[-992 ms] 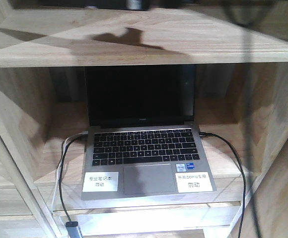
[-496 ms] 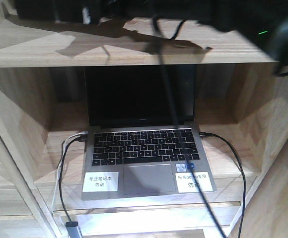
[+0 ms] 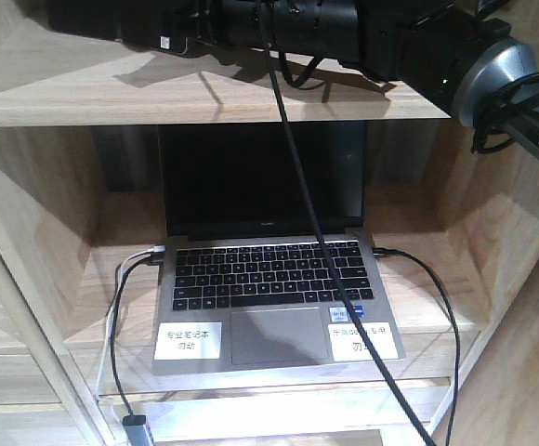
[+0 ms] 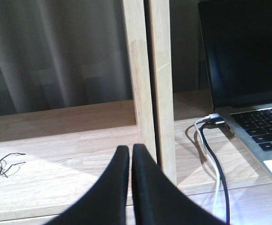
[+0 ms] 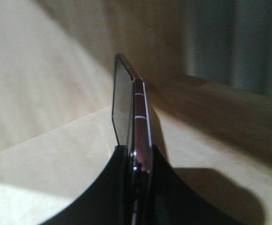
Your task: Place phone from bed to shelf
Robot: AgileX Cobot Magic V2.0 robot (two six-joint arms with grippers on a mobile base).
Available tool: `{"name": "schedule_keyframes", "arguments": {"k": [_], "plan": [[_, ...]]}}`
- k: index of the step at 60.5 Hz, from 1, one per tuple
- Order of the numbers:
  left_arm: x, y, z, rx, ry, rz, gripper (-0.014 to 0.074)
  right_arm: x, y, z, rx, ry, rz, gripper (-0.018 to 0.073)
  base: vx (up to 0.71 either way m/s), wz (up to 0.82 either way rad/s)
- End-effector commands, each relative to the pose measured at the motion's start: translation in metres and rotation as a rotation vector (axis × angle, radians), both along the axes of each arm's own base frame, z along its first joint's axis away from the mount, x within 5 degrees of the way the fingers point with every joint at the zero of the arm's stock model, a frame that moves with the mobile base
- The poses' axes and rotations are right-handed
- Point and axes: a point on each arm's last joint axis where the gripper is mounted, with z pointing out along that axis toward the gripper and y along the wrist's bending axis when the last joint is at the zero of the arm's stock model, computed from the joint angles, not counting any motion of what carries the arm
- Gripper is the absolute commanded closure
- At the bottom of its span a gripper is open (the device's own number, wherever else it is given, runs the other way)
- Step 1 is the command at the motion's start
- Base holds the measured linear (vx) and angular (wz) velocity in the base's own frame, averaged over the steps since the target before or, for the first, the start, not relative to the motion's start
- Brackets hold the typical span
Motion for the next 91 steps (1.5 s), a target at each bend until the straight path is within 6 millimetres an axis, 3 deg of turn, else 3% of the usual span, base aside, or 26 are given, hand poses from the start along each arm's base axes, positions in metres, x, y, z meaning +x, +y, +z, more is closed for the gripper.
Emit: {"name": "schedule_keyframes", "arguments": {"k": [1, 13, 30, 37, 51, 70, 77, 91], "plan": [[-0.001, 0.000, 0.015, -0.015, -0.106, -0.004, 0.0595, -0.011, -0.010, 0.036, 0.067, -0.077, -0.035, 0.0531, 0.00, 0.00], [-0.001, 0.000, 0.015, -0.015, -0.106, -0.004, 0.0595, -0.011, -0.010, 0.036, 0.060, -0.081, -0.036, 0.0384, 0.00, 0.00], [-0.001, 0.000, 0.015, -0.015, -0.106, -0.004, 0.0595, -0.010, -0.011, 0.037, 0.065, -0.081, -0.052, 0.0017, 0.00, 0.00], [-0.001, 0.000, 0.015, -0.015, -0.106, -0.004, 0.0595, -0.010, -0.012, 0.037, 0.068, -0.076, -0.057, -0.0043, 0.00, 0.00], [-0.001, 0.000, 0.015, -0.015, -0.106, -0.004, 0.0595, -0.016, -0.016, 0.046, 0.039, -0.116, -0.058, -0.0014, 0.00, 0.00], [-0.001, 0.000, 0.015, -0.015, -0.106, -0.004, 0.0595, -0.041, -0.027, 0.073, 0.034, -0.129, -0.002, 0.0080, 0.00, 0.00], [-0.001, 0.000, 0.015, -0.015, -0.106, -0.004, 0.0595, -0.047, -0.034, 0.078, 0.025, -0.088, -0.014, 0.0168, 0.00, 0.00], [-0.001, 0.000, 0.015, -0.015, -0.106, -0.004, 0.0595, -0.062, -0.044, 0.091, -0.037, -0.110, -0.034, 0.0432, 0.00, 0.00]]}}
